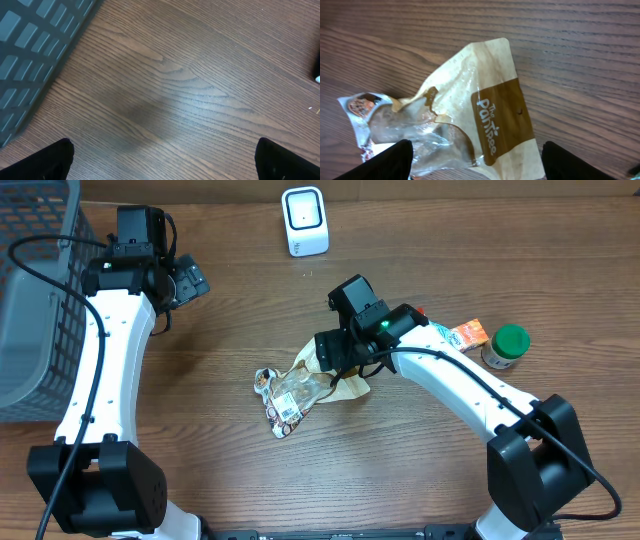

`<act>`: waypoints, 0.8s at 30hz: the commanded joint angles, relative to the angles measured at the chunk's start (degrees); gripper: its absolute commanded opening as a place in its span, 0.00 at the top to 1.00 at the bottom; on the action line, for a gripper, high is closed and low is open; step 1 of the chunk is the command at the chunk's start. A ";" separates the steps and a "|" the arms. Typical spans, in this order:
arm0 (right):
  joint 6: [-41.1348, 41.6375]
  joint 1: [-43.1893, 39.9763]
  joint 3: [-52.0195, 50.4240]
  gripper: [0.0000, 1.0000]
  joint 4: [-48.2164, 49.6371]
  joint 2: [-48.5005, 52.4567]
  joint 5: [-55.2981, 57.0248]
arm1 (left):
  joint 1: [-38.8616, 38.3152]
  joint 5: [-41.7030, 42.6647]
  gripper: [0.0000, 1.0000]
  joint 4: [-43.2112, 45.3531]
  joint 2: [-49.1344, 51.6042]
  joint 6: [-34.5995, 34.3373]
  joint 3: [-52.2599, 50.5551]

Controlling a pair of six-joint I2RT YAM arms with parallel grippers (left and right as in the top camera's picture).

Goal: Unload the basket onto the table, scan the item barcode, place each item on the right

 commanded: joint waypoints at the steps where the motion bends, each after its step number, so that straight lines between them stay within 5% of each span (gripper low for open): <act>1: -0.22 -0.76 -0.74 0.09 0.59 -0.37 1.81 | 0.09 -0.13 0.00 0.04 -0.50 1.25 0.35; 2: -0.20 -0.92 -0.74 0.00 0.90 -0.37 1.77 | 0.09 -0.13 0.00 0.04 -0.50 1.22 0.35; 8: -0.22 -1.36 -0.74 0.00 0.96 -0.17 1.18 | 0.09 -0.13 0.00 0.04 -0.50 1.25 0.35; 13: -0.22 -1.33 -0.74 0.18 0.79 -0.15 1.20 | 0.09 -0.13 0.00 0.04 -0.50 1.25 0.35; 24: -0.24 -1.33 -0.76 0.18 0.66 -0.11 1.20 | 0.09 -0.13 0.00 0.04 -0.50 1.25 0.35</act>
